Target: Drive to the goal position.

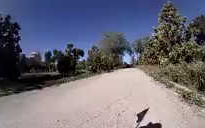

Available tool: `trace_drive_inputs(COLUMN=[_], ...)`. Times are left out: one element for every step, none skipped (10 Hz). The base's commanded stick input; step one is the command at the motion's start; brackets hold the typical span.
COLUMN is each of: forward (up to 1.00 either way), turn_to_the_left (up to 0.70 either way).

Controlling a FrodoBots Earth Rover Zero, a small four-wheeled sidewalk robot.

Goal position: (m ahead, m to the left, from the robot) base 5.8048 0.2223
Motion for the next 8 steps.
trace_drive_inputs(forward=[1.0, 1.0, 1.0, 1.0, 1.0, 1.0, 1.0, 1.0], turn_to_the_left=[-0.36, -0.12, 0.04, 0.04, 0.04, 0.04, 0.04, 0.04])
